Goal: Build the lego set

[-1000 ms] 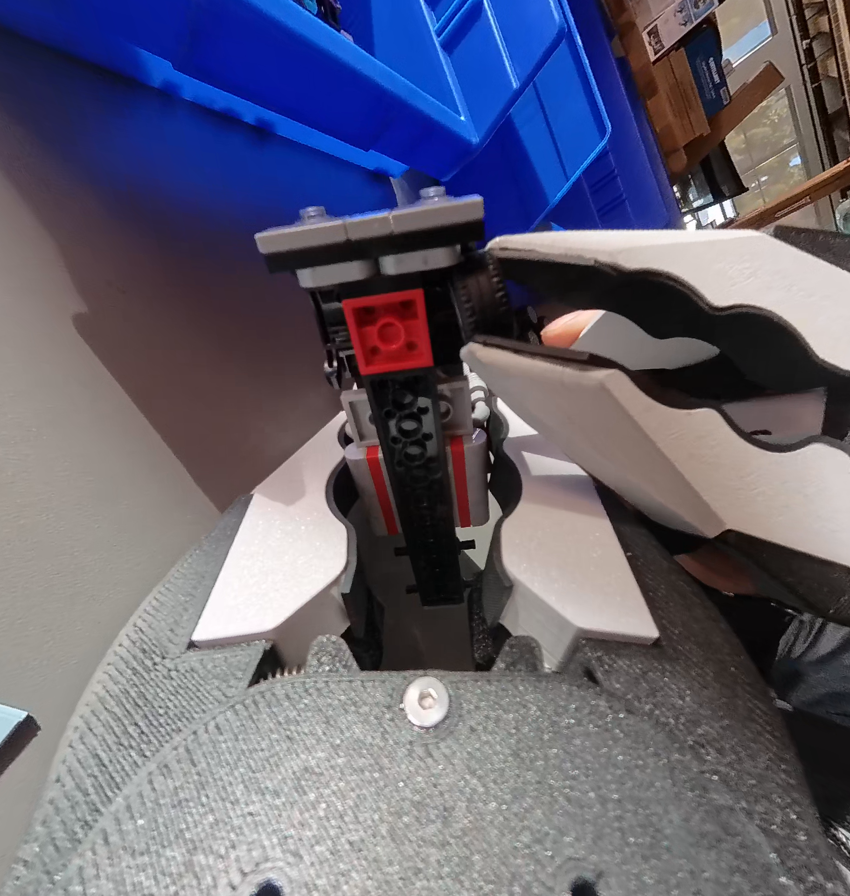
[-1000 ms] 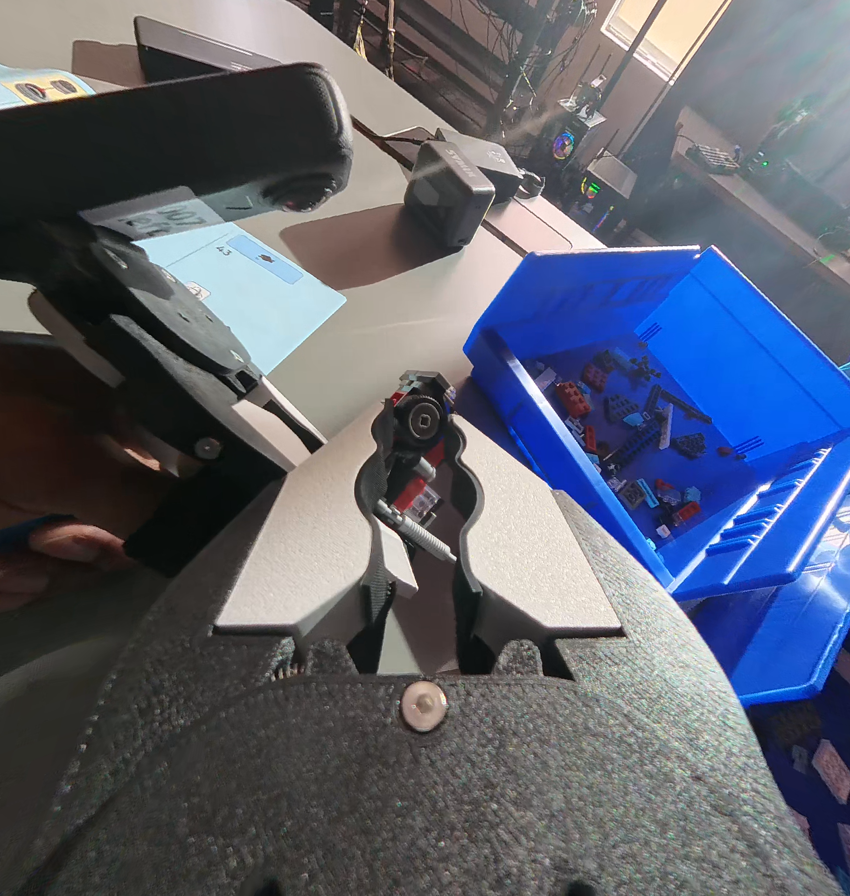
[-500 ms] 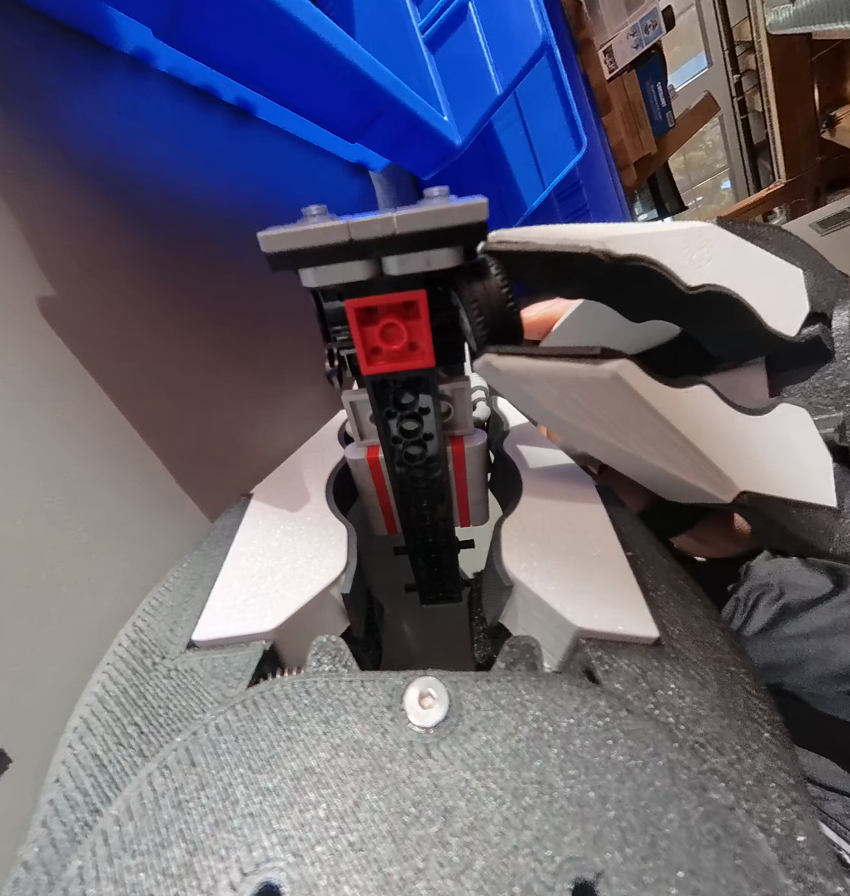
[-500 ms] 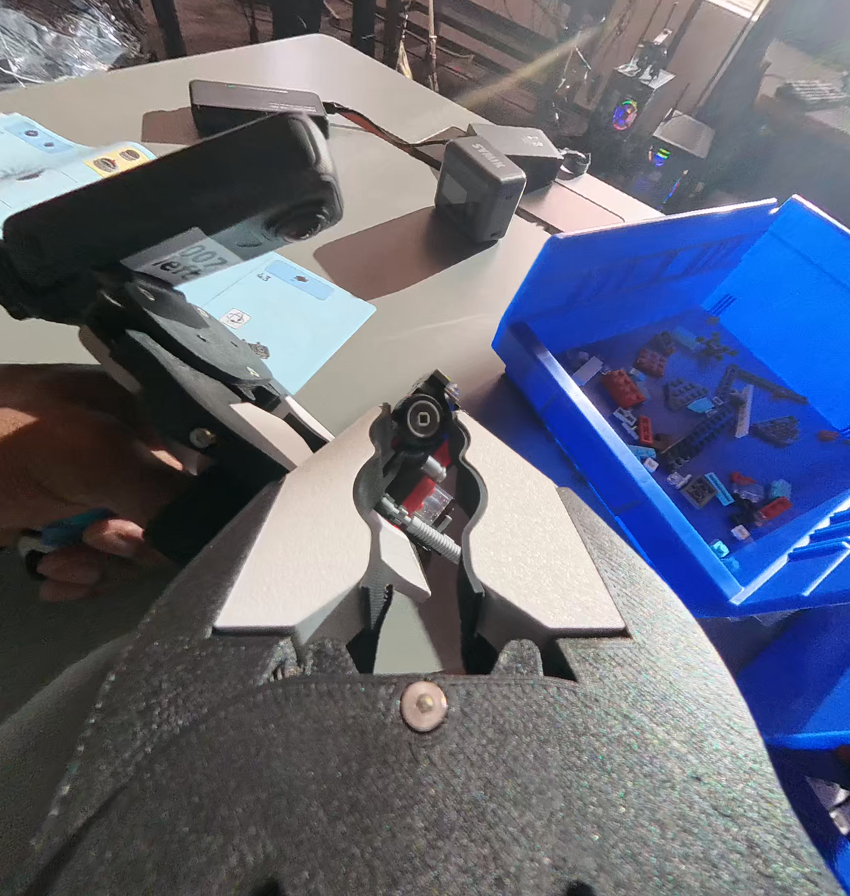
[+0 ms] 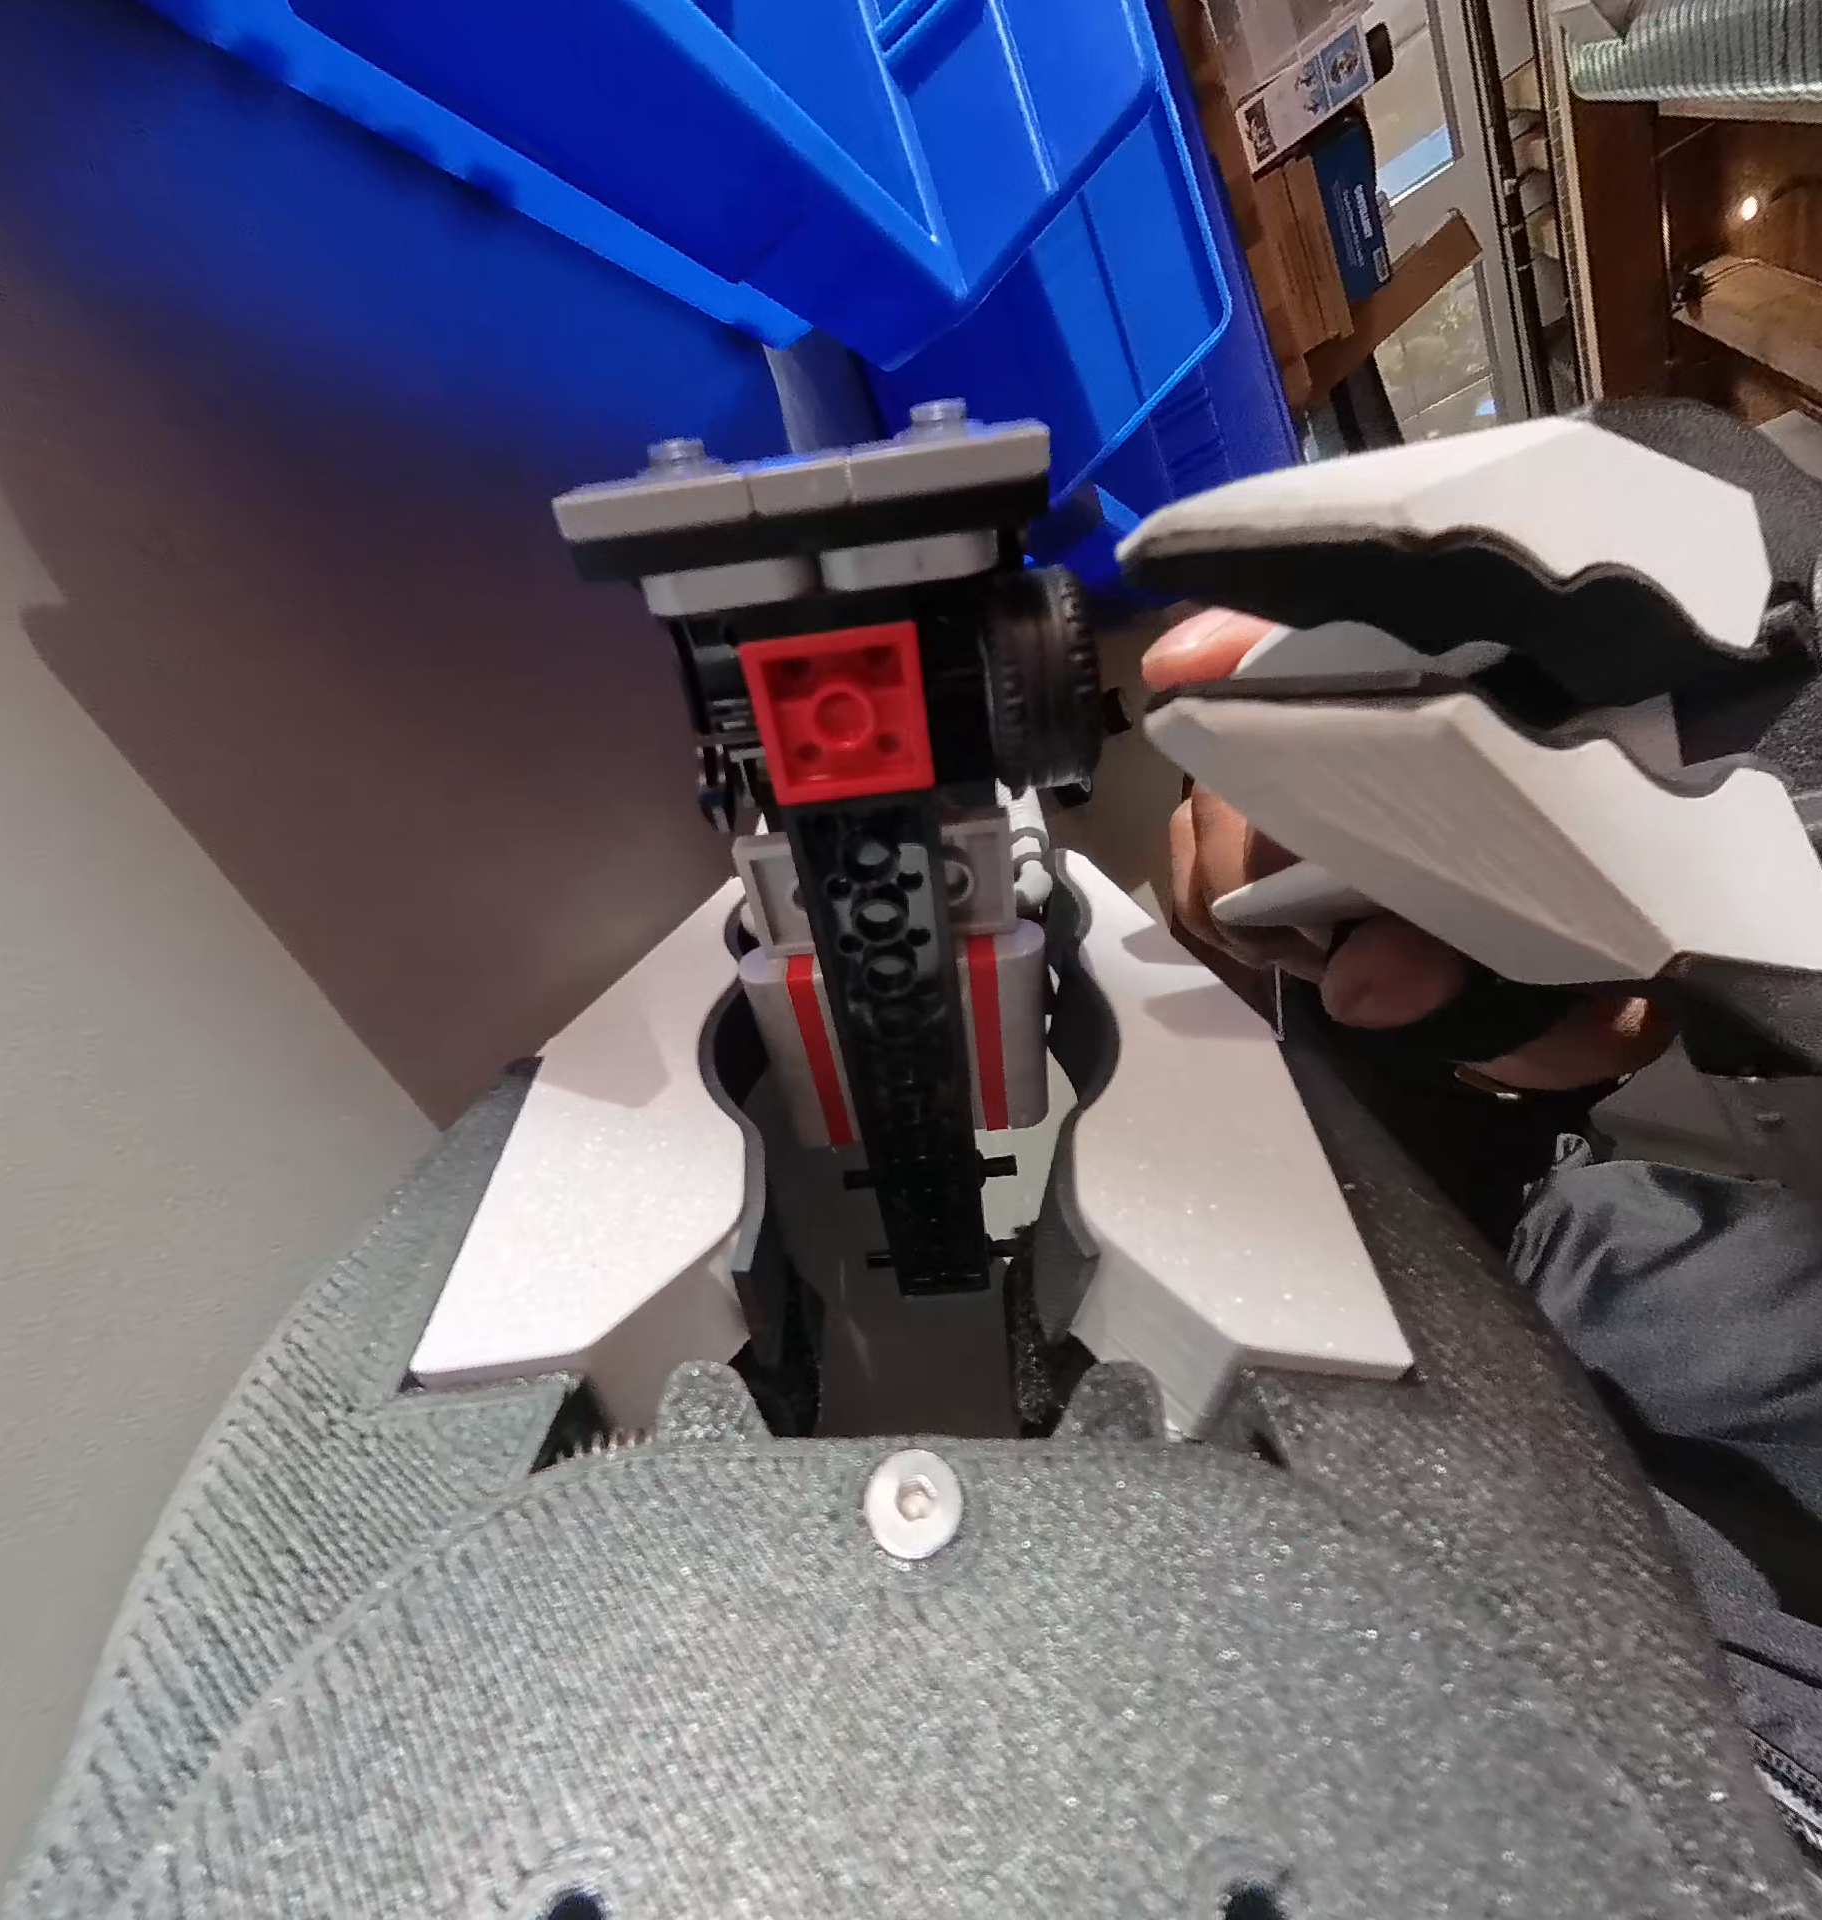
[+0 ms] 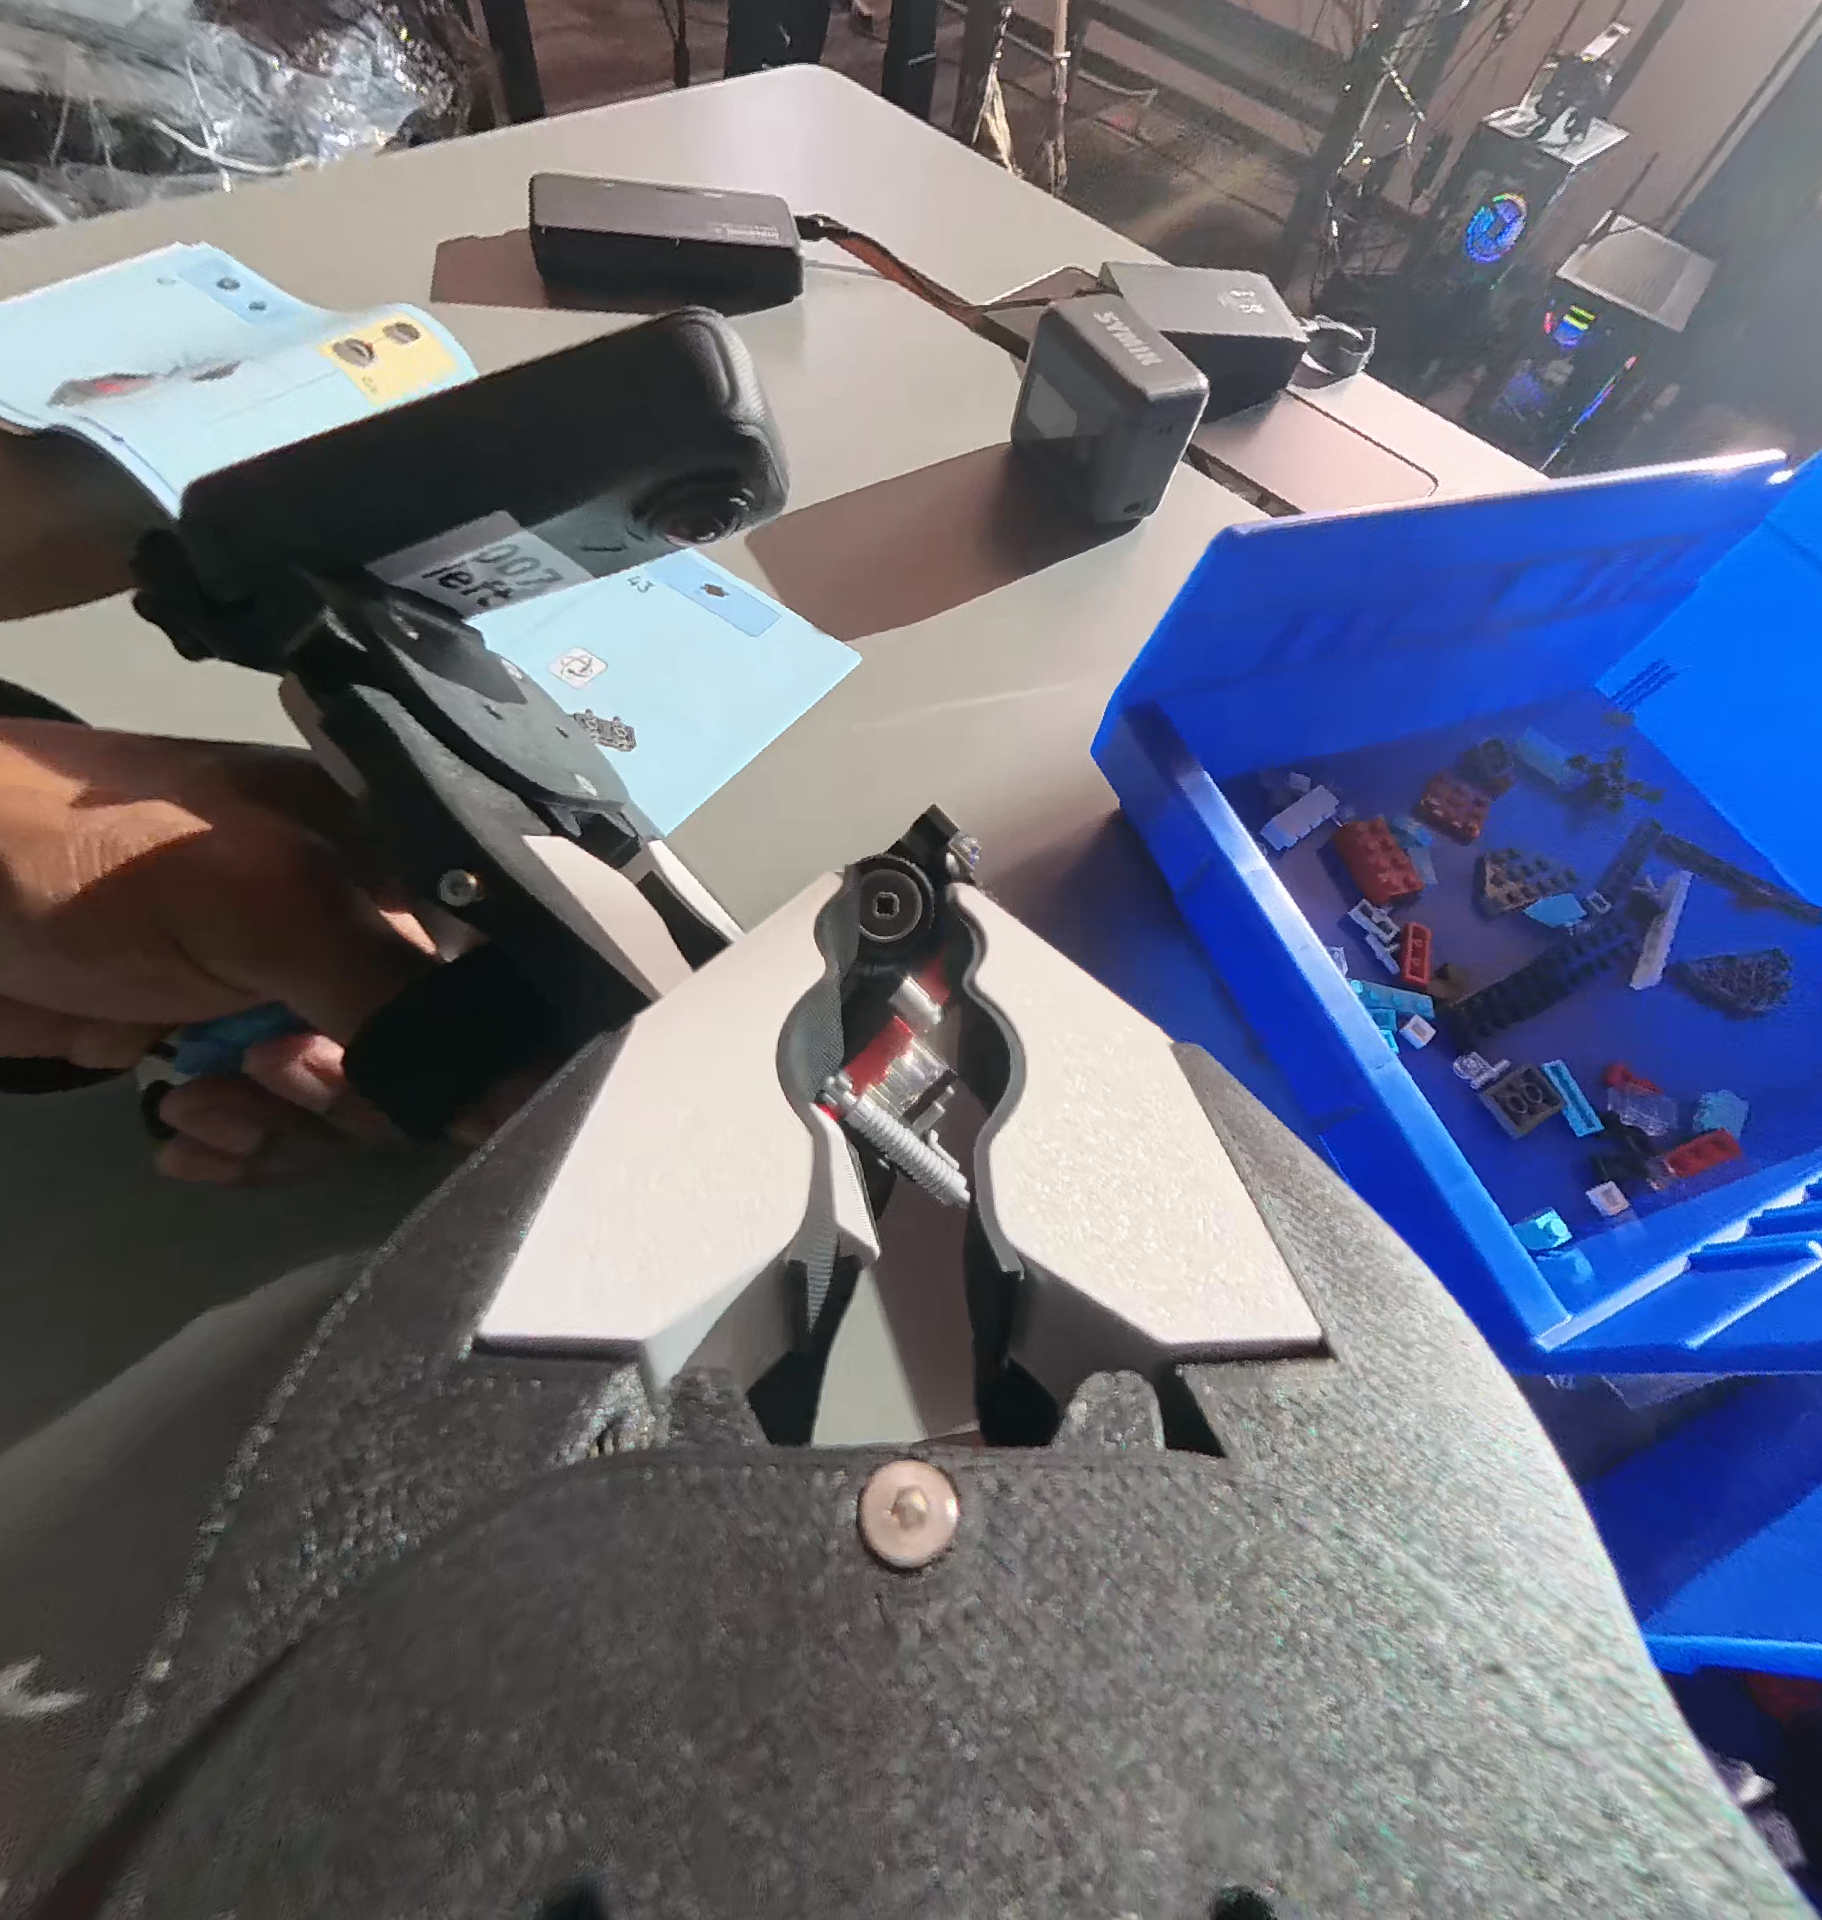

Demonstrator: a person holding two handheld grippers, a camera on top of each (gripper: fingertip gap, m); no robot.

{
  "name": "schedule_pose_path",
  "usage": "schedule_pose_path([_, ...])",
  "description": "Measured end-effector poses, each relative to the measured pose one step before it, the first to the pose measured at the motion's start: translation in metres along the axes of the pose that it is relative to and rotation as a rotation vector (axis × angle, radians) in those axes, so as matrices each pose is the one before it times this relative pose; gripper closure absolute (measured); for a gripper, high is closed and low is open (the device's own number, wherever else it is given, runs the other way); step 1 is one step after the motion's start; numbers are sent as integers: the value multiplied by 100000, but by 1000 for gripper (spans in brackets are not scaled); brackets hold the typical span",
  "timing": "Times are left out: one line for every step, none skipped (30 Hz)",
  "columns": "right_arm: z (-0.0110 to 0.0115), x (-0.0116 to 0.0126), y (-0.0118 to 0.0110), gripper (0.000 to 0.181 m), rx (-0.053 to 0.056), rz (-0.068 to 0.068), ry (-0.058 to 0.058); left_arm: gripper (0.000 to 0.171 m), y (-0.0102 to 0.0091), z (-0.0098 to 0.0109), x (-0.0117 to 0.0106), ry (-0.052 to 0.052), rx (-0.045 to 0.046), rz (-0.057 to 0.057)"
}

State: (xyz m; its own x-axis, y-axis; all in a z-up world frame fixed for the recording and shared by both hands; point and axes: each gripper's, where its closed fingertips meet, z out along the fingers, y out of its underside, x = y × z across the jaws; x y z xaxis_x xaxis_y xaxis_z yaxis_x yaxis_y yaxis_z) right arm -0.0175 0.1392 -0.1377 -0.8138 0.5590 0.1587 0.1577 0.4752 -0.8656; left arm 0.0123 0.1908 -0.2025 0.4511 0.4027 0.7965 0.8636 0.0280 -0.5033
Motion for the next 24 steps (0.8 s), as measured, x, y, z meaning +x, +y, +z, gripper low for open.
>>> schedule_pose_path([-4,-126,52,168,-569,-1474,-464,117,0,0,-2,-1,3,22])
schedule_pose_path([-3,-106,42,171,-428,-1159,-402,117,8,-2,-1,-19,4,43])
schedule_pose_path([25,-127,41,172,-360,-1074,-505,117,-5,-3,1,-28,1,47])
schedule_pose_path([15,-67,35,173,-324,-898,-136,117,1,9,-2,-28,-5,34])
schedule_pose_path([38,15,34,174,-400,-745,327,117,-4,-4,2,-22,-6,34])
schedule_pose_path([40,11,56,175,-517,-736,259,117,8,2,3,-53,-28,87])
schedule_pose_path([47,-24,70,175,-567,-695,-17,117,4,7,-1,-123,-33,181])
schedule_pose_path([51,-49,68,176,-601,-575,-99,117,26,8,0,-276,-79,399])
schedule_pose_path([60,-64,73,176,-654,-594,-70,117,25,30,-7,-498,-114,685])
schedule_pose_path([53,-37,59,176,-506,-645,178,117,26,17,-37,-687,-37,571])
schedule_pose_path([7,30,0,177,-138,-549,469,117,-12,2,2,-46,110,52])
schedule_pose_path([0,9,29,177,-368,-92,166,117,13,-3,7,114,-119,-44])
schedule_pose_path([2,4,24,177,-225,194,41,117,6,7,-17,-254,6,210])
schedule_pose_path([-15,10,25,177,-105,147,10,117,-1,12,-36,-695,51,541])
schedule_pose_path([-6,14,38,176,-120,153,-96,117,8,-5,-35,-604,25,467])
schedule_pose_path([-20,6,49,176,-226,307,-184,117,22,28,-21,-370,-148,387])
schedule_pose_path([-21,24,16,176,-151,403,-272,117,20,0,-23,-555,-102,627])
schedule_pose_path([-33,19,7,176,-143,564,-454,116,-2,3,-25,-622,8,644])
schedule_pose_path([-20,21,-4,176,-199,592,-582,117,0,-3,-37,-608,-30,602])
schedule_pose_path([-19,36,-28,176,-169,560,-634,117,12,2,-12,-340,-104,496])
schedule_pose_path([-27,57,-74,177,-106,780,-547,117,18,7,-8,-330,-149,520])
schedule_pose_path([-25,144,-150,176,309,1045,-233,117,78,35,50,-249,-565,1065])
schedule_pose_path([-5,71,-156,178,106,1078,-870,117,207,121,129,-583,-1127,1986])
schedule_pose_path([39,-142,-41,178,-807,858,-2227,116,68,64,26,-1098,-163,1549])
